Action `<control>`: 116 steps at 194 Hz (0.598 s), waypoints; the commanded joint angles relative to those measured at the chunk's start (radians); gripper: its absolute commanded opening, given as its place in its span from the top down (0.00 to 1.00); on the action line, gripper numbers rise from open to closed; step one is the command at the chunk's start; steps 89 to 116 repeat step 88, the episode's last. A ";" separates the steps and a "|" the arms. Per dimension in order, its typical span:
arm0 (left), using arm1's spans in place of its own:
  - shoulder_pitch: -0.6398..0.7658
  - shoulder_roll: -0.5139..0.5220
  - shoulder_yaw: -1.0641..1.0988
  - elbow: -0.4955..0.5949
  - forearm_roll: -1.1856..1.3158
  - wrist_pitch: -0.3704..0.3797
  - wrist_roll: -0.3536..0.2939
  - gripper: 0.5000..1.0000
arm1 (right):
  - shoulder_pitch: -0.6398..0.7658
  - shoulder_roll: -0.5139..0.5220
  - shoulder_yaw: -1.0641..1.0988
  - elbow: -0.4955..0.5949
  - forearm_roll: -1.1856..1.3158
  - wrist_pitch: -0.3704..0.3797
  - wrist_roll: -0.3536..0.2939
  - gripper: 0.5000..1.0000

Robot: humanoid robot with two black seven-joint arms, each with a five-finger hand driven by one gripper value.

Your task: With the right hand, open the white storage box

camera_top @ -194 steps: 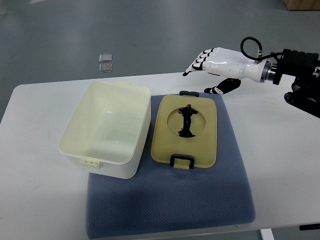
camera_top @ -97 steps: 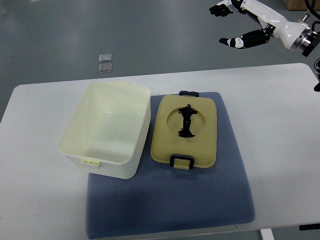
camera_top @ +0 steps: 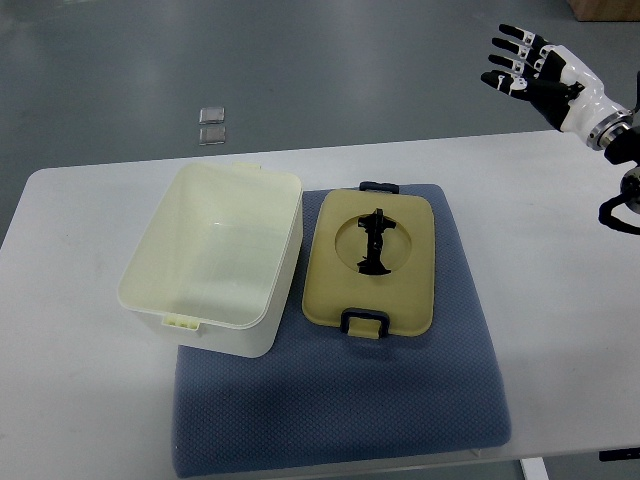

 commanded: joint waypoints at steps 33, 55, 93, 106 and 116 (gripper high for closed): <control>0.000 0.000 0.000 0.000 0.000 0.000 0.000 0.00 | -0.044 0.035 0.001 -0.045 0.077 -0.008 0.007 0.14; 0.000 0.000 0.000 0.000 0.000 0.000 0.000 0.00 | -0.052 0.054 0.003 -0.053 0.079 -0.008 0.007 0.14; 0.000 0.000 0.000 0.000 0.000 0.000 0.000 0.00 | -0.062 0.070 0.003 -0.053 0.080 -0.014 0.009 0.14; 0.000 0.000 0.000 0.000 0.000 0.000 0.000 0.00 | -0.062 0.070 0.003 -0.053 0.080 -0.014 0.009 0.14; 0.000 0.000 0.000 0.000 0.000 0.000 0.000 0.00 | -0.062 0.070 0.003 -0.053 0.080 -0.014 0.009 0.14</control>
